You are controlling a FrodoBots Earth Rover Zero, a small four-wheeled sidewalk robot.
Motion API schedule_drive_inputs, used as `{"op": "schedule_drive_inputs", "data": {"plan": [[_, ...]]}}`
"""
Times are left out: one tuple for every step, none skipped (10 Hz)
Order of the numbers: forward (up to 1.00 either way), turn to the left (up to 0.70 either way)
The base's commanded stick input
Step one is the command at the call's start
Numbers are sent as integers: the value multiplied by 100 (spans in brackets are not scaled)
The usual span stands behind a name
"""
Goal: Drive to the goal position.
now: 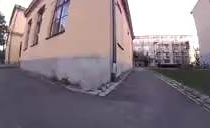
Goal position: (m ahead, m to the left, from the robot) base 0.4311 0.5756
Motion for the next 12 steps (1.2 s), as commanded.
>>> {"op": "schedule_drive_inputs", "data": {"plan": [[100,27],[100,27],[100,27],[100,27],[100,27],[100,27],[100,27],[100,27],[60,16],[10,3],[-43,0],[-100,-15]]}}
